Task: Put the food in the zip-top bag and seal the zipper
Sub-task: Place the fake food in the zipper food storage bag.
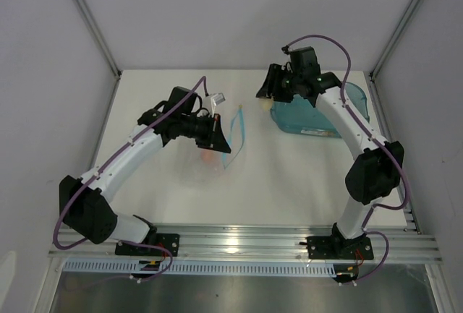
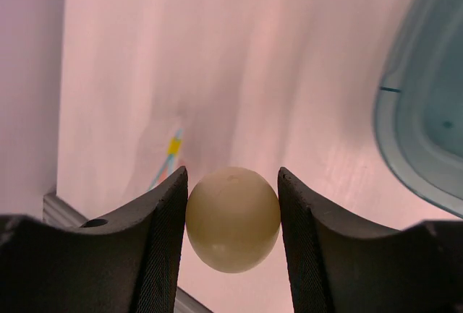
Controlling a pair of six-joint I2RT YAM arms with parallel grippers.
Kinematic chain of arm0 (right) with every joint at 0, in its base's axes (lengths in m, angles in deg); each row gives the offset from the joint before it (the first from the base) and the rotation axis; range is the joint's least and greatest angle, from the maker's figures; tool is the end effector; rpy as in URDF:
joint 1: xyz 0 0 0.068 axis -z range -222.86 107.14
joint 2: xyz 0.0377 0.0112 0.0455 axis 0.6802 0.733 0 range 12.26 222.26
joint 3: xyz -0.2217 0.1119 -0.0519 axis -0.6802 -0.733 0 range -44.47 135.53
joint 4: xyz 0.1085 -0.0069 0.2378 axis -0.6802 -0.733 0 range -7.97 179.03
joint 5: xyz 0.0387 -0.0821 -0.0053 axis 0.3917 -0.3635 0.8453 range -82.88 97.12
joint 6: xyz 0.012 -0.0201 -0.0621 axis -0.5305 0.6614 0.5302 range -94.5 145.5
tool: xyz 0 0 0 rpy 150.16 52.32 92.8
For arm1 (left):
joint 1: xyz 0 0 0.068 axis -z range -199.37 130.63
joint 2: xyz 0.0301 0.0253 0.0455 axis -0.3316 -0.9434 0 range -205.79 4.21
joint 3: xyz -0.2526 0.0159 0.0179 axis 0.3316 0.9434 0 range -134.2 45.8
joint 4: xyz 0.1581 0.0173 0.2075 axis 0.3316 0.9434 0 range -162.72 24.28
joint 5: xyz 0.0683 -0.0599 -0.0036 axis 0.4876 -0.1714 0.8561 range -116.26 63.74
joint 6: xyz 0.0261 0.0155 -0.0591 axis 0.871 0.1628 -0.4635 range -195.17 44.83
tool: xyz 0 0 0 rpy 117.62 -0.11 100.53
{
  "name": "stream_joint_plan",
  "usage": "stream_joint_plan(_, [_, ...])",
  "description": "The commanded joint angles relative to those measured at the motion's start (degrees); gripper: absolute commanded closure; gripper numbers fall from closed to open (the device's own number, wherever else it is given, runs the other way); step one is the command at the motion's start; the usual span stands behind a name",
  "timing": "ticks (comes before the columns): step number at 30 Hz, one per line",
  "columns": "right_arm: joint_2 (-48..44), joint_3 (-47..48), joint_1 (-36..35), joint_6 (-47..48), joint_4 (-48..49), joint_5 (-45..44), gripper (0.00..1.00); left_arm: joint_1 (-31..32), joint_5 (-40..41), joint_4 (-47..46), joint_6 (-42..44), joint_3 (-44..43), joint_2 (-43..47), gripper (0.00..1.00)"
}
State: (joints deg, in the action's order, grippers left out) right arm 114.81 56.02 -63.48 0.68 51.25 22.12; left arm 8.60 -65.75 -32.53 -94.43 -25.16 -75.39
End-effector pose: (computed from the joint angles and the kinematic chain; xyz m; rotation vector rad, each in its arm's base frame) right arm 0.3845 0.1591 0.3231 -0.0582 2.3387 0.7057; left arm 0.2515 -0.1715 0.2899 0.5247 2.4616 -1.1959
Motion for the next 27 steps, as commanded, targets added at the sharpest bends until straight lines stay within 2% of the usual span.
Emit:
stream_joint_plan(1, [-2.87,-0.56,-2.48,0.46,6.14,6.52,1.0,-0.89,-3.05,-2.13,-1.39,-3.31,-0.3,0.99])
stream_joint_plan(6, [-4.8,-1.78,-7.14,2.49,7.72,7.06,1.0,-1.51,-4.72,-2.04,-2.09,-4.8,-0.74,0.99])
stream_joint_plan(16, [-8.67,-7.93,-9.17,3.64,10.27,13.03,1.0,-2.65,-5.6,-3.18,-3.41,-4.98,-1.88,0.99])
stream_joint_plan(27, [-10.87,-11.72,-12.16,2.49,12.82,14.52,1.0,-3.01,-7.54,-4.94,-5.34,-5.07,-3.02,1.0])
